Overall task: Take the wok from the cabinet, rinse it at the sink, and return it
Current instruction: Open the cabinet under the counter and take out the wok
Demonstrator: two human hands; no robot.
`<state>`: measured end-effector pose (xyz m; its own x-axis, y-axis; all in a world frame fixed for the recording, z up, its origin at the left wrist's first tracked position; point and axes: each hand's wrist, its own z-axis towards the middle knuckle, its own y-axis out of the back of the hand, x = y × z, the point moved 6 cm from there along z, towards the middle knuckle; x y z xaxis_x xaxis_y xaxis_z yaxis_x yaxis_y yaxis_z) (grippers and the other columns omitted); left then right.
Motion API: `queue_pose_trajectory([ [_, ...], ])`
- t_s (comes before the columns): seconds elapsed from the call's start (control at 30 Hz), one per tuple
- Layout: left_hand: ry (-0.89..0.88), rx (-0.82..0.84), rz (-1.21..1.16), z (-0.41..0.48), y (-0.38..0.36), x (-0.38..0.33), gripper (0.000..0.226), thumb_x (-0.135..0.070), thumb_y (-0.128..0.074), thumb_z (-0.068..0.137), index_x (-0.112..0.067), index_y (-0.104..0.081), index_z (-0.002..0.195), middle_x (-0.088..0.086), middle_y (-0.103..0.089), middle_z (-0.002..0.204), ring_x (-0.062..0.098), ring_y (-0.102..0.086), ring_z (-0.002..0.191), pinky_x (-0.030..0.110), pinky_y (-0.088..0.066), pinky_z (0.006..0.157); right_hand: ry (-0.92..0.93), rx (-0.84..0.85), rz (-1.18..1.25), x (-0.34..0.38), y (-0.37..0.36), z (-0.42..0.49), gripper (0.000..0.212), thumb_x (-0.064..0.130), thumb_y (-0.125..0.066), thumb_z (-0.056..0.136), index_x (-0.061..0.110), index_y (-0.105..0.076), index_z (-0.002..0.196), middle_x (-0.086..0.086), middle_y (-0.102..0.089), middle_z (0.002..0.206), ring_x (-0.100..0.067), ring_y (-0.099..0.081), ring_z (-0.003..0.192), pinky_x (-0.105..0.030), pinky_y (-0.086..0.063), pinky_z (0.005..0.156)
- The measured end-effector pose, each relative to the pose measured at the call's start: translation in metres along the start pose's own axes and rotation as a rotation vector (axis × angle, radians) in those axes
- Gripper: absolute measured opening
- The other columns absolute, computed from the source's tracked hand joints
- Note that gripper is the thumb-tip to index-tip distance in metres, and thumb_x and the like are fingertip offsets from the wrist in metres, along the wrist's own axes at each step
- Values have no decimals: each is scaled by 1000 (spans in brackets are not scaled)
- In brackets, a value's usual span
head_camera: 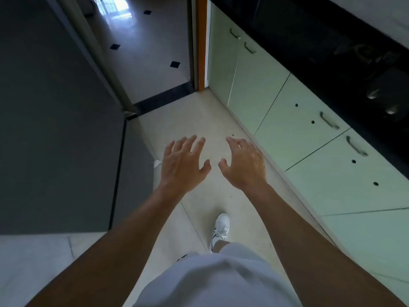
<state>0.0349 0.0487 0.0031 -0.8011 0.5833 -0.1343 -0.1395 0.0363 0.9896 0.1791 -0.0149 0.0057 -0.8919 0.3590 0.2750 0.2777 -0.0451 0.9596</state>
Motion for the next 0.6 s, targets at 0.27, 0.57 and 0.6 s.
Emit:
queue_pose_trajectory([
  [0.27,30,-24,19,112,7,-20,65,-56,-45,90,-21,-45,145,8,-50,149,30,-48,136,51,-38,111,57,3,57,-39,28,105,63,39,-54,91,18,-42,149,-7,-55,142,-26,-50,132,-45,-36,112],
  [0.57,99,-16,21,178,0,-7,64,-55,-48,90,-20,-47,143,9,-54,146,30,-51,133,52,-40,110,87,31,82,-45,24,184,61,40,-55,91,19,-43,147,-7,-57,141,-26,-53,129,-45,-40,109],
  [0.6,110,-6,16,186,-2,-4,64,-56,-48,90,-20,-47,144,9,-54,146,30,-51,133,52,-40,110,82,41,81,-46,21,192,61,40,-55,91,18,-43,147,-7,-57,141,-26,-54,128,-45,-40,109],
])
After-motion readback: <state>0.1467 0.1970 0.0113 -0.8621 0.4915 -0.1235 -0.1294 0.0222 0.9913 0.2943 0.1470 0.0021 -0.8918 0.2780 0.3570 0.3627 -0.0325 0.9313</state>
